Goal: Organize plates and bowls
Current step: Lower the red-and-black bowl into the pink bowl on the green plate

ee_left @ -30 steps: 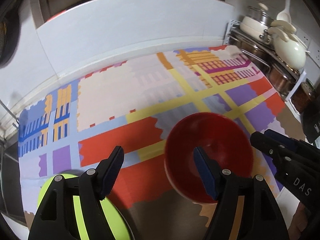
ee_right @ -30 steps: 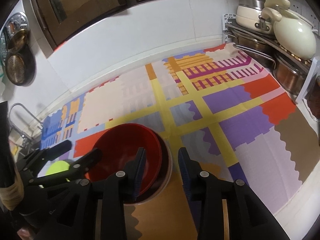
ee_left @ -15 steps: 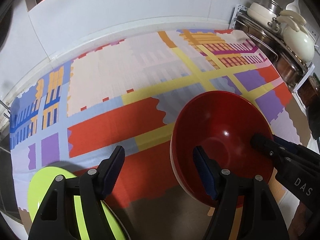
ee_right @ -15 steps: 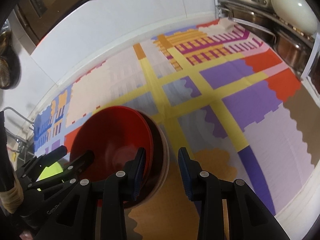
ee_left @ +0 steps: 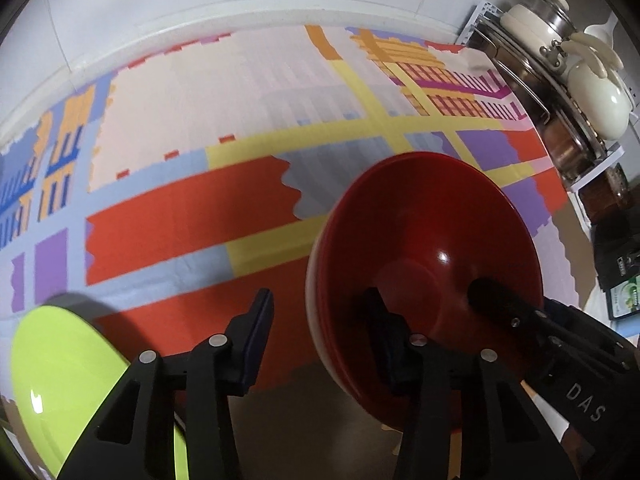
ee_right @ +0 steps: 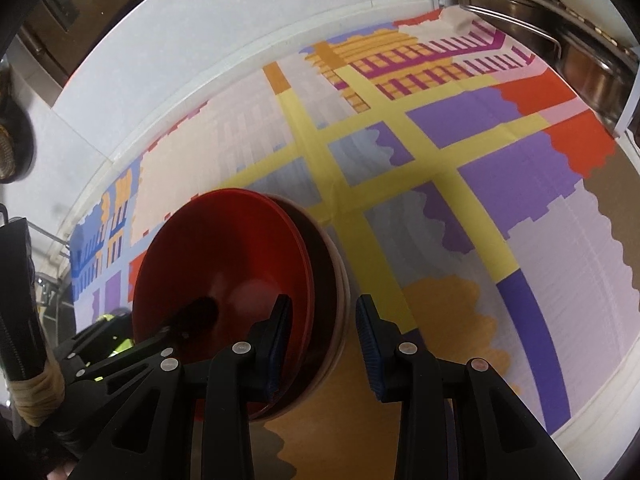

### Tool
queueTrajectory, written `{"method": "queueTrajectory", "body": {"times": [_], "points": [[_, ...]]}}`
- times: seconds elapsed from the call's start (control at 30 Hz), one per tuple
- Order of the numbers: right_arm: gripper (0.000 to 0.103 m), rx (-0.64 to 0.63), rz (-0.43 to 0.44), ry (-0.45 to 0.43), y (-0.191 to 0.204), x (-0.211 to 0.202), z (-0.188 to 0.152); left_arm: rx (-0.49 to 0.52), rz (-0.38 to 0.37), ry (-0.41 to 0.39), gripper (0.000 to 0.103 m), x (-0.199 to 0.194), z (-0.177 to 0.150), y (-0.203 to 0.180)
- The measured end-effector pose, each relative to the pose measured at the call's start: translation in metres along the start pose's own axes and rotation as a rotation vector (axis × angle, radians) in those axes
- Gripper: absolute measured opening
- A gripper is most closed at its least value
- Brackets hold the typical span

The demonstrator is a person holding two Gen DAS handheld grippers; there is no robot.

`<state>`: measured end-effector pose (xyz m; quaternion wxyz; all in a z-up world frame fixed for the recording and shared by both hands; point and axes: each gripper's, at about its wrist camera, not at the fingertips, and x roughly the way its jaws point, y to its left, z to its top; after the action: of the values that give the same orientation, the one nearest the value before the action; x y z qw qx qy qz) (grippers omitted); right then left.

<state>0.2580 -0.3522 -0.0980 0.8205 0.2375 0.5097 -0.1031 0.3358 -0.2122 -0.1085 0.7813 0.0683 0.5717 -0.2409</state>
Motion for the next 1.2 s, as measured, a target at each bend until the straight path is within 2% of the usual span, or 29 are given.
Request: {"method": "queueTrajectory", "body": {"times": [0.13,0.2,0.33,0.7,1.2], "points": [[0.033,-0.010,-0.012,0.004,0.003,-0.001,-0.001,-0.002,-0.010,0.003,0.039,0.000,0.000,-0.003],[0.032,-0.007,-0.020,0.001,0.004,-0.001,-0.001,-0.004,-0.022,0.005,0.030,0.000,0.001,-0.005],[0.029,0.006,-0.035,0.003,0.004,-0.002,0.000,-0.002,0.013,-0.007,0.030,-0.001,0.000,-0.011],[0.026,0.043,-0.028,0.016,0.001,-0.004,0.000,-0.032,0.024,-0.007,0.029,-0.007,-0.003,-0.006],[0.026,-0.041,0.032,-0.009,0.033,-0.032,-0.010,-0.132,0.054,-0.102,0.028,-0.055,-0.027,0.018]]}}
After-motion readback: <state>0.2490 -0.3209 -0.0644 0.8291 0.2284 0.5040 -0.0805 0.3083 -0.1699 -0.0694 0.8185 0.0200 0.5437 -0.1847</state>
